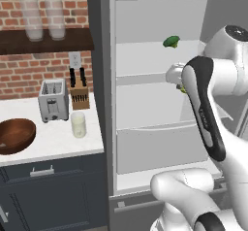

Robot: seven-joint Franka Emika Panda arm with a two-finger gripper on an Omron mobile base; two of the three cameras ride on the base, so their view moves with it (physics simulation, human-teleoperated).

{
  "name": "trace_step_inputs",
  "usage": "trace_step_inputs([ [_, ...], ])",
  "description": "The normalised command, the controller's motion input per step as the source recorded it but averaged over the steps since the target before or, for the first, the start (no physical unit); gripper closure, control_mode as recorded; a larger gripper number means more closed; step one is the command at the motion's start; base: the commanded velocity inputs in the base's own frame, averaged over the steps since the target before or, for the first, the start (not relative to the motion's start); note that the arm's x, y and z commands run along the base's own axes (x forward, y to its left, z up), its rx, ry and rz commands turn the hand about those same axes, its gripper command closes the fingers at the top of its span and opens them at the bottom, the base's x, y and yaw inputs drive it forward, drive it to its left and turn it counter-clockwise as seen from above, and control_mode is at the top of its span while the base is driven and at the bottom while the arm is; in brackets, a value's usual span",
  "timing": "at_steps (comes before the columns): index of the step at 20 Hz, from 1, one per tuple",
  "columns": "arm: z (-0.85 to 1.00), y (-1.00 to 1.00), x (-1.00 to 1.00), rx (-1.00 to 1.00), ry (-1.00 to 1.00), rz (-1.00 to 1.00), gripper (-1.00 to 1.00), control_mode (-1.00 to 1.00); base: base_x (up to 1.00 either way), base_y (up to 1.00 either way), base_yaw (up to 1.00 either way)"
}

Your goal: Grab a lemon wedge from the fridge and one ice cube from the ice bowl, and put them in the glass of lemonade.

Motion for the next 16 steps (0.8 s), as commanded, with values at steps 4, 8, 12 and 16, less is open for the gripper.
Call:
trace_step_inputs([
  [4, -0.17, 0.0, -1.0, 0.02, 0.0, 0.11, 1.0, -1.0, 0.0, 0.0, 0.0],
  [8, -0.25, 0.0, -1.0, 0.0, 0.06, 0.1, 1.0, -1.0, 0.0, 0.0, 0.0],
  [12, -0.44, 0.06, -0.83, 0.0, 0.17, 0.04, 1.0, -1.0, 0.0, 0.0, 0.0],
  [16, -0.18, 0.16, -0.09, 0.0, 0.33, 0.0, 1.0, -1.0, 0.0, 0.0, 0.0],
])
